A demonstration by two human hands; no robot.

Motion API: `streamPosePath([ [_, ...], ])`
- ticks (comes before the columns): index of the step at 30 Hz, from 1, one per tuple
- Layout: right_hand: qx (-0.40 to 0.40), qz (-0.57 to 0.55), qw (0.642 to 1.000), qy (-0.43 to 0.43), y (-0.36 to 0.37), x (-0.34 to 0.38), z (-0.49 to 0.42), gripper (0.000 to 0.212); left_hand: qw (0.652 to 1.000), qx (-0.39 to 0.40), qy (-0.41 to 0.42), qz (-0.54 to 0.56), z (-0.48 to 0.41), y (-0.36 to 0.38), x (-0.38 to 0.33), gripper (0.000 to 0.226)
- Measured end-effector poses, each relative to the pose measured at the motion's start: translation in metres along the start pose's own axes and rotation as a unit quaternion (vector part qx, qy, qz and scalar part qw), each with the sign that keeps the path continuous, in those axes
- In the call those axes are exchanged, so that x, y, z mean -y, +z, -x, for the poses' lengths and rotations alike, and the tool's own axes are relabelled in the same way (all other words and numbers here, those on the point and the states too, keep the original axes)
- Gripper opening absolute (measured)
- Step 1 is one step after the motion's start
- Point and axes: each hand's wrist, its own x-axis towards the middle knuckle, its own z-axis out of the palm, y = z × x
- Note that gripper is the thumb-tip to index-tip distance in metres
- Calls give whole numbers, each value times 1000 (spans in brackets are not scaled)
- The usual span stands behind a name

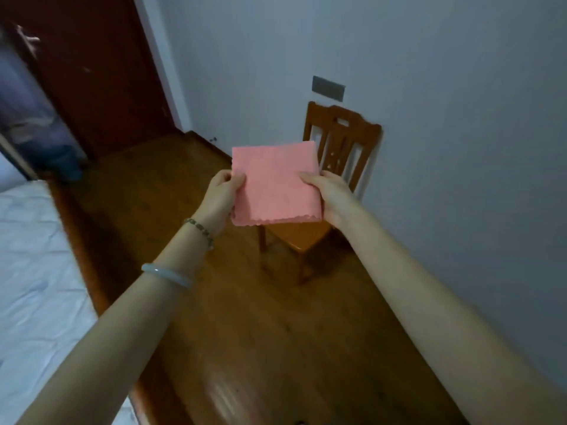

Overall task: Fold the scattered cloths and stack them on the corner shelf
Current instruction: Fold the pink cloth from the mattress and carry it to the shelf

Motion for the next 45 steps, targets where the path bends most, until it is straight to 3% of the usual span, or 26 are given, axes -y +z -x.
streamPosePath([
  [9, 130, 0, 991, 42, 93, 13, -190, 50, 988, -148, -39, -5, -149, -53, -1, 36],
  [14, 192, 8, 979, 71, 156, 14, -308, 67, 977, -208, -35, -18, -253, -95, 5, 27],
  [20, 242, 45, 965, 90, 229, 38, -433, 54, 964, -261, -52, -27, -367, -142, -10, 23],
  [28, 317, 88, 937, 118, 348, 39, -561, 48, 941, -328, -80, -2, -491, -231, 3, 35],
  [45, 333, 70, 932, 127, 664, 51, -863, 40, 932, -356, -62, 21, -824, -490, -22, 22],
])
